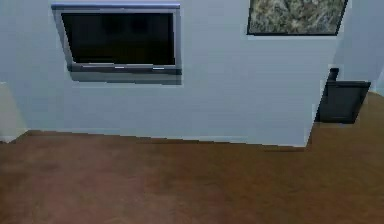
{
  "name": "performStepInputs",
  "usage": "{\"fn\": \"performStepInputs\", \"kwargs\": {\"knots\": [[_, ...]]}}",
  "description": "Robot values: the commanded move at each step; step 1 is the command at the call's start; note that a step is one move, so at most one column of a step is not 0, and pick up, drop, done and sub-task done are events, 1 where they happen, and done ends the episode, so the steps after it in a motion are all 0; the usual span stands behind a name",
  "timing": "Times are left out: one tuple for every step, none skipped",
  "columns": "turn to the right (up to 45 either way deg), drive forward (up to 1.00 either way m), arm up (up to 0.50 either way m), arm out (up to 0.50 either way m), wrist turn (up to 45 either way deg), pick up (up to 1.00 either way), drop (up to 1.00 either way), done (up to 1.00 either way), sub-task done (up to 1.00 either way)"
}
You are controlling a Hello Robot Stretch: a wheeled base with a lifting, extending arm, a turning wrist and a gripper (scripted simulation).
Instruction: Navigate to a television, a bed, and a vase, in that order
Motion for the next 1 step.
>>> {"fn": "performStepInputs", "kwargs": {"knots": [[-36.0, 0.00, 0.00, 0.00, 0.0, 0.00, 0.00, 0.00, 0.00]]}}
